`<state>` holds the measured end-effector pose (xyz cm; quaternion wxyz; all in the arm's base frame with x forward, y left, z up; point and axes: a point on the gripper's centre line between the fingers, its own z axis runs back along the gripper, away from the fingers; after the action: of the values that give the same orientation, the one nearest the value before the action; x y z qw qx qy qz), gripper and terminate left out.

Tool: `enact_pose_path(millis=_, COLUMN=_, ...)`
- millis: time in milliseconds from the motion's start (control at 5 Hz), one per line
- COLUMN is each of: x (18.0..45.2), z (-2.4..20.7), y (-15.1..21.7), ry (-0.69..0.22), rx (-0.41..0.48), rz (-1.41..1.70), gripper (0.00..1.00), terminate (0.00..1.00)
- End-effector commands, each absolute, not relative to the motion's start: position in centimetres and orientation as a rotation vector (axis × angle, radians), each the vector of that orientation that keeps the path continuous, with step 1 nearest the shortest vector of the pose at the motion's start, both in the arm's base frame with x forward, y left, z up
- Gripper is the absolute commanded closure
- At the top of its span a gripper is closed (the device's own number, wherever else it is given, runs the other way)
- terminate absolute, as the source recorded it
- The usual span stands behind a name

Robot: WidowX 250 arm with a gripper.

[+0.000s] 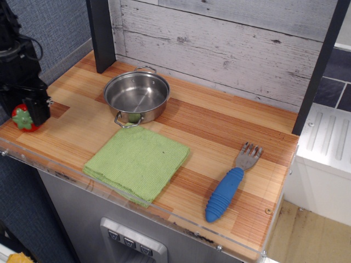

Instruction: Move the red fruit slightly behind and to the left of the silver pot.

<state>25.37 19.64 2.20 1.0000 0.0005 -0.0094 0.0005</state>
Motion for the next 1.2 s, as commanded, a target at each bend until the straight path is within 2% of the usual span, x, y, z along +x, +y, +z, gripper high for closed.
enact_pose_path(millis=0, x=26.3, z=8.2, y=16.6, ry=-0.155, rx=0.086, rz=-0.072, gripper=0.00, terminate=0.00)
enact_pose_path(millis=200, x=26.9, z=11.6, y=13.7, ry=-0.192, rx=0.069, rz=-0.048, gripper=0.00, terminate=0.00)
enact_pose_path(millis=400, x=27.9, z=12.3, y=9.6, ry=-0.200, rx=0.002, rz=-0.057, gripper=0.00, terminate=0.00)
enact_pose_path(millis=600, x=28.2, z=11.3, y=7.0, ry=-0.180, rx=-0.041, rz=-0.072, gripper=0.00, terminate=0.00)
enact_pose_path(millis=1000, x=28.0, z=10.8, y=6.4, ry=-0.168, rx=-0.048, rz=-0.077, gripper=0.00, terminate=0.00)
